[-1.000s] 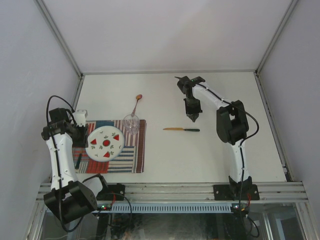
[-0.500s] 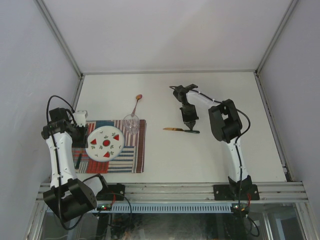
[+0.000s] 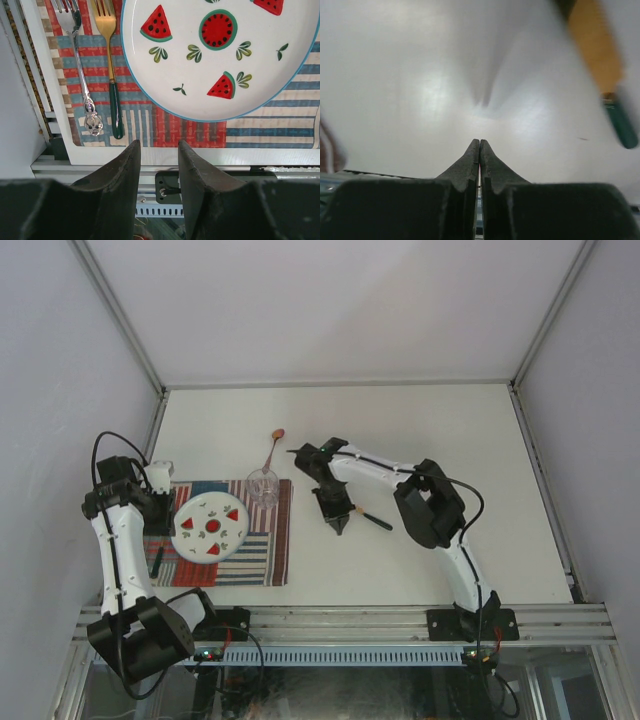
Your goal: Set the dinner table for one person
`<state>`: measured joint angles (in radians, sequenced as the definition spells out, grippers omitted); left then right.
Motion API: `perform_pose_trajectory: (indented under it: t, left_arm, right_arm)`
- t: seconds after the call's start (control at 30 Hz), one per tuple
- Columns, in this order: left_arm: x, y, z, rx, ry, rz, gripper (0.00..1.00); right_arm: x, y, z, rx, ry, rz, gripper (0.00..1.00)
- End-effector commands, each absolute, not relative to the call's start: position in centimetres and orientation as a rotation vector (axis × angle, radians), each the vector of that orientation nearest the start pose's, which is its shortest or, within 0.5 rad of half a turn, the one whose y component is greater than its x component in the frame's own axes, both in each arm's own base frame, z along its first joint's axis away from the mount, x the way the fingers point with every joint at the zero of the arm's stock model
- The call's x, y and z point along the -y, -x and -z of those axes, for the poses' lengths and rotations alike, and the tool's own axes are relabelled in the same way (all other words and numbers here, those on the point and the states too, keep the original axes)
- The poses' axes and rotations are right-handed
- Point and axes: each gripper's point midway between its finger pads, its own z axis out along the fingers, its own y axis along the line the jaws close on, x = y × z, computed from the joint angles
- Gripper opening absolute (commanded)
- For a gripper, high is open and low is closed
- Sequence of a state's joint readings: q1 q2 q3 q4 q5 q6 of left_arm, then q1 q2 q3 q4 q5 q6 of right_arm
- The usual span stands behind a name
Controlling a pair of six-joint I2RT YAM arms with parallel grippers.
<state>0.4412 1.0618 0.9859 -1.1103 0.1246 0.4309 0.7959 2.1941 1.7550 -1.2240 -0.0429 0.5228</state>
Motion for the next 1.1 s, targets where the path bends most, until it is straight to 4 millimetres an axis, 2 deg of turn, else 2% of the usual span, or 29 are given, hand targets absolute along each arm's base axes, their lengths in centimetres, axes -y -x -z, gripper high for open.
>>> perform_pose_trajectory:
  t: [0.0,0.1,0.17,0.37,0.57,0.63,0.93,1.07]
  left_arm:
    - [-8.6,-18.8,-15.8,-2.683,-0.050,-0.111,0.40]
    - [-8.7,-18.5,-15.8,-2.685,-0.063,-0.118,0.40]
    - [-8.7,-18.4,-15.7,-2.689,-0.064,-0.115,0.40]
    - [-8.2,-18.5,-15.4,-2.693,-0.052,-0.068,0.40]
    - [-8.5,-18.2,-15.4,-2.694,-0.059,-0.092,0.40]
    - [-8.6,-18.1,-15.5,-2.691,-0.060,-0.100,0.40]
    - [-9.2,-17.7,-15.6,-2.702,-0.051,-0.130,0.40]
    - [-9.2,-17.6,-15.6,-2.704,-0.051,-0.128,0.40]
  right_arm:
    - [-32.8,-23.2,-4.4,-3.186,0.405,-0.130,0.00]
    - [-31.9,-24.5,-5.8,-3.133,0.393,-0.068,0.00]
    - [-30.6,-25.5,-6.7,-3.110,0.356,-0.051,0.00]
    - [-23.2,-27.5,-6.9,-3.110,0.241,0.142,0.00]
    - [-17.7,-28.4,-7.4,-3.094,0.181,0.316,0.00]
    - [-17.0,-27.8,-6.9,-3.109,0.179,0.328,0.00]
    - [-16.6,-22.9,-3.6,-3.183,0.141,0.290,0.00]
    - [-16.2,-22.3,-3.2,-3.179,0.126,0.303,0.00]
